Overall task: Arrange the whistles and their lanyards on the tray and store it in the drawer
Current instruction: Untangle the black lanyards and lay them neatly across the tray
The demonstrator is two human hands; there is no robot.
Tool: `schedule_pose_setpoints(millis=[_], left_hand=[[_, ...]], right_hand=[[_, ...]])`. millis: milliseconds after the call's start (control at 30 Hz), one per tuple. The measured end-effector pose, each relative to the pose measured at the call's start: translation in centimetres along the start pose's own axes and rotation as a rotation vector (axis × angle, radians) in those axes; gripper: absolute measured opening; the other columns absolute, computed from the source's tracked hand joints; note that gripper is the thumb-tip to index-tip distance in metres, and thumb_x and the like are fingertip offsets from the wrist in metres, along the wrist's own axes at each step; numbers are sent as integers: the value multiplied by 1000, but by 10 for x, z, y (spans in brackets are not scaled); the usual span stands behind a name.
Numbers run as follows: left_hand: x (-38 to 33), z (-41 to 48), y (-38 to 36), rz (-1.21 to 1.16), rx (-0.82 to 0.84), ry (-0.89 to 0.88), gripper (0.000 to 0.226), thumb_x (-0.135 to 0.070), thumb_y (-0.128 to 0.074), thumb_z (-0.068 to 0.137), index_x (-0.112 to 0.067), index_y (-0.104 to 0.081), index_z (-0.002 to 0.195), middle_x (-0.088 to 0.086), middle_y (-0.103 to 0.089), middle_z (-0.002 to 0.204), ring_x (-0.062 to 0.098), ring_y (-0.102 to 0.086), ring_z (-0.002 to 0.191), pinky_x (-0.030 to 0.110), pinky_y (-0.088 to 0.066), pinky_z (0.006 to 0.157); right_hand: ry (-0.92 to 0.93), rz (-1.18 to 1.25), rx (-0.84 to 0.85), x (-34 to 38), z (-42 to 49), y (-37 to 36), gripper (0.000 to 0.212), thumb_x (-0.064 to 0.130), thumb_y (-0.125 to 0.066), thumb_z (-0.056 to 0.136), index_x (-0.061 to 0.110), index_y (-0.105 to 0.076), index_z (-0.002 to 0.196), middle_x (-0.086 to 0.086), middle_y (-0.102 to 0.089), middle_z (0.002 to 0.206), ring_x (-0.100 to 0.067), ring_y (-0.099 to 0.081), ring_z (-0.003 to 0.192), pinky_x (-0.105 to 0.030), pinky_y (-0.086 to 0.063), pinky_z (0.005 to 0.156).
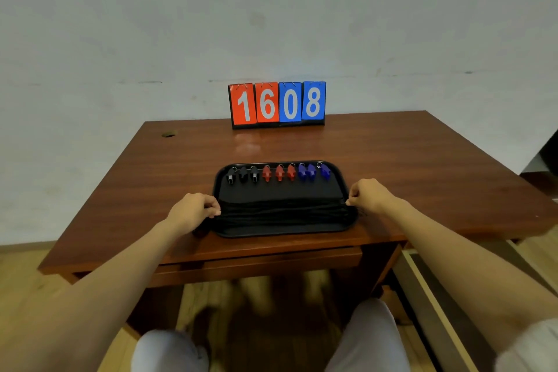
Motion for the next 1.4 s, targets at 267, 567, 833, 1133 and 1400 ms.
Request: schedule_pose_setpoints(millis=[267,567,833,1133,1400], left_hand=[[0,-2,-5,54,-121,0,16,-18,-58,93,-12,-72,98,7,-67,110,25,-61,104,34,-46,86],[-1,0,-10,99,-213,-3,18,-19,-57,93,-12,-72,101,10,-63,108,30,-52,112,36,-42,90],[-7,0,-19,310,-319,-4,28,-40,-57,90,-28,-65,115,-3,-52,125,25,-33,125,40,-21,95],[-43,0,-49,422,-278,-252,45,-34,-46,97,-14,-50,137,5,-40,147,22,-29,141,39,-13,115],[-50,2,-76,387,17,-129,58,-41,-23,102,-16,-7,152,-2,4,160,18,9,148,45,2,119]], right_hand=[[5,-41,-17,0,-6,-6,25,27,-65,89,3,-69,93,-6,-63,78,-26,-61,74,-32,-43,65],[-13,-132,-94,-1,-3,-10,26,31,-60,91,7,-69,96,-9,-70,91,-28,-62,84,-36,-44,75],[11,-147,-119,-8,-4,-14,21,30,-63,89,12,-65,101,-8,-67,104,-27,-61,96,-40,-48,83],[158,-16,-250,23,-5,-23,25,21,-57,92,10,-60,114,-10,-55,121,-27,-45,118,-39,-42,97],[274,-182,33,39,-6,-72,58,42,-27,102,26,-5,152,7,-3,161,-15,6,148,-47,3,119]])
Point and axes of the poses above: each hand's wrist, its own z-axis towards the middle knuckle, its own y-axis out of the back of the hand, x = y × z, the point moved 3 cm from there along z, towards the middle knuckle
